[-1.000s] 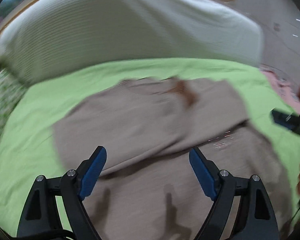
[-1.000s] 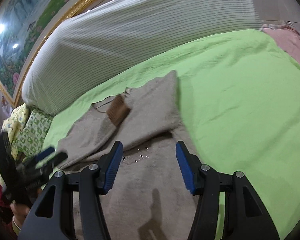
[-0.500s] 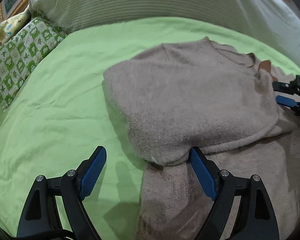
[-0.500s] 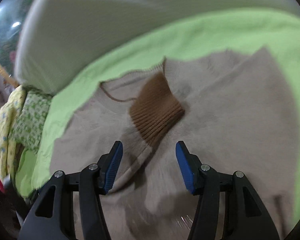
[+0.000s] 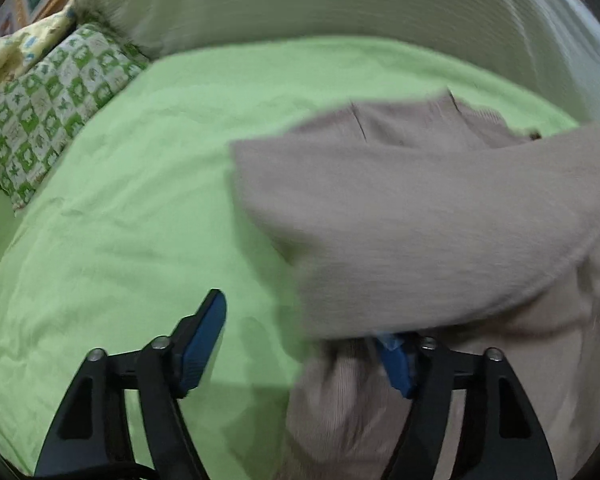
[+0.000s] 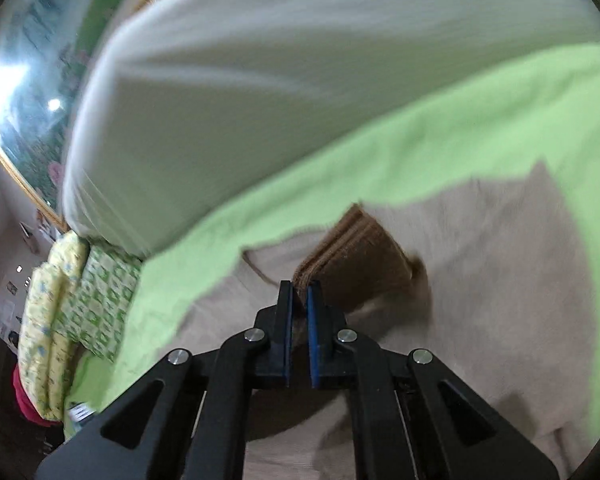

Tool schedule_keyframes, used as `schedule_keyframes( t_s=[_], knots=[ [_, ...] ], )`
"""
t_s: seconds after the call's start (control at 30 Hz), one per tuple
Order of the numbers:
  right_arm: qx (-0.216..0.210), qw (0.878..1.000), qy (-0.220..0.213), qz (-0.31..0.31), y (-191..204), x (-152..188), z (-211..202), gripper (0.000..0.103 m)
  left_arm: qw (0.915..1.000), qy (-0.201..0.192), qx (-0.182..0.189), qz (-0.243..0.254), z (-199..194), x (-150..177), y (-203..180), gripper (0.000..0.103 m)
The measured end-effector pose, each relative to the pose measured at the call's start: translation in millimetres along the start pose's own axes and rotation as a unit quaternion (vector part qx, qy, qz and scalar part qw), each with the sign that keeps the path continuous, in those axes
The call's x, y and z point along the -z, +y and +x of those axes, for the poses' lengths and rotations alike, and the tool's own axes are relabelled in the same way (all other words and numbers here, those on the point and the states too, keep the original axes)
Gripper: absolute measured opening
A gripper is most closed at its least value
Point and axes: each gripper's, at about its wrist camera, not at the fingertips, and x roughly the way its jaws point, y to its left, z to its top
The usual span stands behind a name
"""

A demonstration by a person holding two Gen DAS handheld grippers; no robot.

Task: Fold small clothes

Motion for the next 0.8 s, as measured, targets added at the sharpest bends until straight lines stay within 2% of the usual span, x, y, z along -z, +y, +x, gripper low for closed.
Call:
schedule_keyframes(
  t_s=[0.03,0.13,0.2,0.27,0.33,0.4,0.47,0.57,0.67,0.73,0.8],
  knots=[
    [-0.001,1.0,-0.016,-0.006,4.1,-7.5,-10.6,0.007,0.9999,-0.005,-0.008,-0.006,-2.5,-6.2,1.5,0.061],
    [-0.008,0.996,-0.082,-0.039,11.1,-32.9,-56.0,0.007,0.9993,-0.019,0.0,-0.032,-10.5,-18.0,7.6,0.065],
    [0.011,0.993,-0.097,-0.063,5.2,-32.7,-72.2,0.007,0.9995,-0.018,-0.003,-0.027,-8.7,-15.4,3.8,0.065],
    [0.039,0.995,-0.074,-0.059,-16.2,-19.5,-68.0,0.007,0.9997,-0.016,-0.009,-0.014,-4.4,-9.2,-1.4,0.065],
    [0.089,0.994,-0.035,-0.051,-46.9,6.6,-52.0,0.007,0.9999,-0.007,-0.009,-0.007,2.0,-2.1,-4.6,0.065],
    [0.113,0.993,-0.002,-0.017,-79.7,30.5,-37.4,0.007,1.0,0.003,-0.004,-0.003,6.6,5.0,-5.8,0.065],
    [0.121,0.993,0.013,0.006,-98.3,43.6,-30.7,0.007,1.0,0.004,-0.003,0.004,9.1,7.8,-2.6,0.067],
    [0.132,0.991,0.018,-0.005,-97.2,48.3,-25.6,0.007,1.0,0.005,-0.005,0.005,11.1,13.2,6.2,0.068],
    [0.137,0.99,-0.001,-0.017,-88.8,39.9,-29.8,0.007,0.9994,0.009,0.027,-0.022,10.0,11.6,18.8,0.07],
    [0.142,0.989,-0.029,-0.033,-79.5,34.7,-38.5,0.007,0.9997,0.002,0.019,-0.012,7.9,11.3,14.8,0.073],
    [0.162,0.985,-0.026,-0.044,-74.1,35.5,-34.0,0.007,0.9999,0.003,0.01,-0.004,10.0,12.9,10.4,0.073]
  ],
)
